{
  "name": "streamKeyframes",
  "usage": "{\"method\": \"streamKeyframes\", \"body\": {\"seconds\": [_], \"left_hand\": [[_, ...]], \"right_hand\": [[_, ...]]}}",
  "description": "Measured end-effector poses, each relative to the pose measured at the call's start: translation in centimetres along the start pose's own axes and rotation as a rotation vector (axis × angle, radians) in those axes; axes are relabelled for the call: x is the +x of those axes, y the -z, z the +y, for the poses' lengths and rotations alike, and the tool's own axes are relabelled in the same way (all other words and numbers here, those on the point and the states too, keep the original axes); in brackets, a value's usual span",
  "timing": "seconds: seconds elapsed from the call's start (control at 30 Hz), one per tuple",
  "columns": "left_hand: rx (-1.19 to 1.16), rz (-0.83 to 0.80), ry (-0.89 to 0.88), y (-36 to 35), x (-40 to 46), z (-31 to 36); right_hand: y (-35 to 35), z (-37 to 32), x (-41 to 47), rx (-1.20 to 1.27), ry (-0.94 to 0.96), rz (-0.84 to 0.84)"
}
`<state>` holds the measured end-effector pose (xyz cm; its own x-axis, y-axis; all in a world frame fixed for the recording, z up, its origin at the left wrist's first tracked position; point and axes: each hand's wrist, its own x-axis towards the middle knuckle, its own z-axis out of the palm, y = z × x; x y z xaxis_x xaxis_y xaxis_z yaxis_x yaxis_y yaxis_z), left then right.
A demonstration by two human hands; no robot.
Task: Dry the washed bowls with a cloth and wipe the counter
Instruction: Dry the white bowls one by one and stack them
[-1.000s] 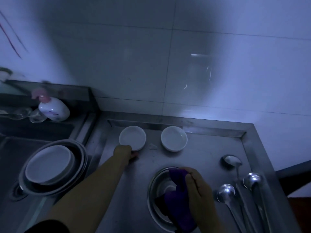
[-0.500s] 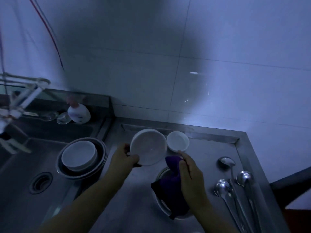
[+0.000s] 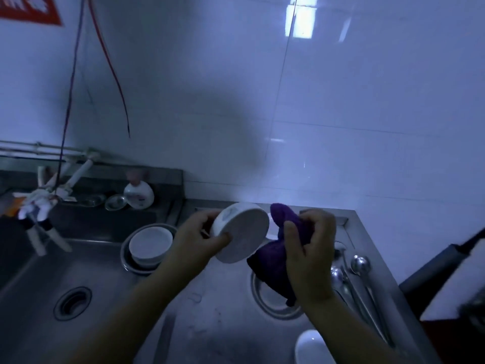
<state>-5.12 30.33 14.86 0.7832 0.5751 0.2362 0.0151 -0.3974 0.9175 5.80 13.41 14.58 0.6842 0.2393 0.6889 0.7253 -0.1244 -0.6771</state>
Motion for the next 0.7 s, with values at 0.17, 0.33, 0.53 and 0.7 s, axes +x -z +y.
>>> {"method": "streamKeyframes", "body": {"seconds": [0.17,0.33,0.53,0.7], "left_hand": [[-0.051,0.077,-0.037,0.1,-1.2,2.3],[0.07,0.154,-0.107,-0.3,-2.6,3.9],[-0.103,0.1,-0.024,0.4,-3.5,4.5],[0.054,-0.001,-0.099,1.5,-4.3,5.0]], "right_hand": [[-1.3,-4.5,-1.7,-0.138,0.294,-0.069],[-3.0,-6.9,-3.7,-0.229,0.276,-0.228],[-2.2,-6.8,-6.3,-0.312,0.473,-0.349],[0.0,-3.4,-4.3,-0.528,0.9,-0.396]]}}
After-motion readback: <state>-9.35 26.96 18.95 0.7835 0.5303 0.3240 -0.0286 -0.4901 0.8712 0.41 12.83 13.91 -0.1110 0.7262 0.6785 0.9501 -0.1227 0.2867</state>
